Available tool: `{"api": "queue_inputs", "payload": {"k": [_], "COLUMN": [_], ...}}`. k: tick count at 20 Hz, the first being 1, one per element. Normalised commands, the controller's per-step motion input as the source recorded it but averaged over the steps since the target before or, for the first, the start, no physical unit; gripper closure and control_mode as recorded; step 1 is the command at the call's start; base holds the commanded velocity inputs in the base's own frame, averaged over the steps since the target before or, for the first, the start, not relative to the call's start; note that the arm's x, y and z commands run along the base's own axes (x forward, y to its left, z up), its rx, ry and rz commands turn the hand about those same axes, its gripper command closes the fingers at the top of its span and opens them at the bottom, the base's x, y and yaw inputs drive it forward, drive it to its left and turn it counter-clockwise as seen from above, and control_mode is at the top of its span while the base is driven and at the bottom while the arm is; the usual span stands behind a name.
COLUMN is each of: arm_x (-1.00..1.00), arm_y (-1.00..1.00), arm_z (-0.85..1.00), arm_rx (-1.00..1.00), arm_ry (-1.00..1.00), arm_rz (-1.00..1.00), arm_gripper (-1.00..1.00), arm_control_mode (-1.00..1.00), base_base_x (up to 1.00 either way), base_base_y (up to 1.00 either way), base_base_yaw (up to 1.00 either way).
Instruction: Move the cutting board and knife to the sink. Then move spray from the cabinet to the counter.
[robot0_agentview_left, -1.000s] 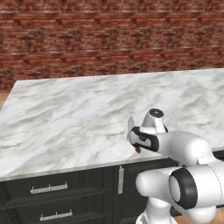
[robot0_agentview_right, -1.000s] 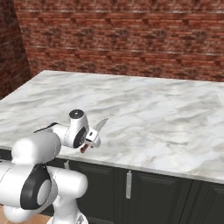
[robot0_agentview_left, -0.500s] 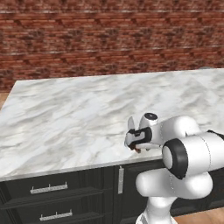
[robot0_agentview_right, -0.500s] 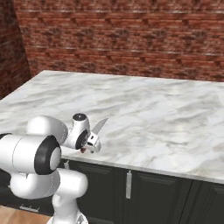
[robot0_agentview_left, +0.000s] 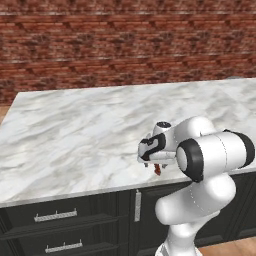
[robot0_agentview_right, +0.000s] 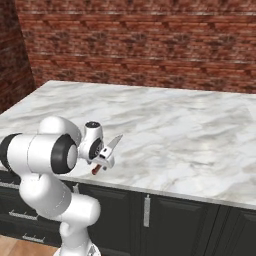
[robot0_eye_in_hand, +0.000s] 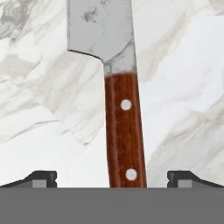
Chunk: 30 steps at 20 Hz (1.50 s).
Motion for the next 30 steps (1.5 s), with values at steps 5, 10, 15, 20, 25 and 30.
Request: {"api": "queue_inputs", "payload": {"k": [5,10,15,20,25,30], "arm_x": [0.04,-0.10,0.00,0.00,0.00,0.00], "arm_y": [0.00,-0.14,-0.01,-0.06,-0.06,-0.10], "arm_z": [-0.09,-0.38,-0.07,-0.11,-0.03,-0.02], "arm_rx": [0.00,0.00,0.00,0.00,0.00,0.00], "arm_ry": [0.02,0.00,0.00,0.00,0.00,0.00], "arm_rz": [0.00,0.03,0.00,0.00,0.00,0.00], "arm_gripper": [-1.00,-1.00,-1.00,-1.00,-1.00,-1.00], "arm_control_mode": [-1.00,-1.00,-1.00,-1.00,-1.00,-1.00], "base_base_x": [0.00,0.00,0.00,0.00,0.00,0.00], "base_base_y": [0.00,0.00,0.00,0.00,0.00,0.00], "base_base_yaw": [0.00,0.00,0.00,0.00,0.00,0.00]}}
